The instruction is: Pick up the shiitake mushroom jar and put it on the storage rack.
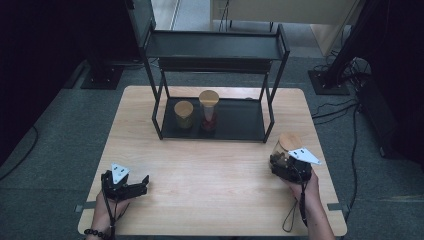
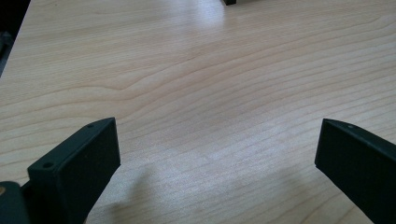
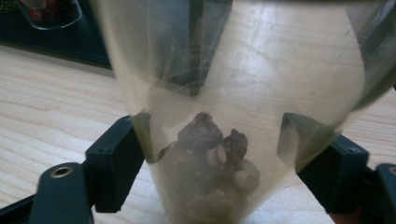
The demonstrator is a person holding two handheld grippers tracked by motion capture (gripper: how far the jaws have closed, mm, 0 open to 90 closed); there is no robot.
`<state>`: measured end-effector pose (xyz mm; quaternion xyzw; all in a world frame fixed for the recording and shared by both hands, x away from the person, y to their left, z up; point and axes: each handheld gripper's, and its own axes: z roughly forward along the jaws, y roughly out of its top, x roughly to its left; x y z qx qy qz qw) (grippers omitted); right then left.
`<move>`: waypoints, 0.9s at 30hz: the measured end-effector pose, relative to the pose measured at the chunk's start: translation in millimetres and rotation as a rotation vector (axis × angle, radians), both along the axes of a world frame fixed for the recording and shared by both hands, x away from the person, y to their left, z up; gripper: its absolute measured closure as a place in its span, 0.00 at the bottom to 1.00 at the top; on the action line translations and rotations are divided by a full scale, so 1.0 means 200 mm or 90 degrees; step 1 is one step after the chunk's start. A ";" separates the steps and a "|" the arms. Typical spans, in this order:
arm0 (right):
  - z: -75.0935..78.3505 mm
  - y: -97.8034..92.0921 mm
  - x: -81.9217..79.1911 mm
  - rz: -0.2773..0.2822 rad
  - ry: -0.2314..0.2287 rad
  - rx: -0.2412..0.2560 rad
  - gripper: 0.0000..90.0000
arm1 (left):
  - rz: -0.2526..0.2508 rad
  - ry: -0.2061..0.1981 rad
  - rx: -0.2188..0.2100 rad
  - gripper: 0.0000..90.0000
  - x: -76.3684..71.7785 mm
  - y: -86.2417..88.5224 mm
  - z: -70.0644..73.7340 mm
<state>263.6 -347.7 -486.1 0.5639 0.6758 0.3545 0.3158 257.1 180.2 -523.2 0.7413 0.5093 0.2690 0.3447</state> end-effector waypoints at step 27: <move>0.03 0.08 0.07 0.031 0.017 0.014 0.28 | -0.002 0.002 -0.003 0.00 0.00 0.00 0.00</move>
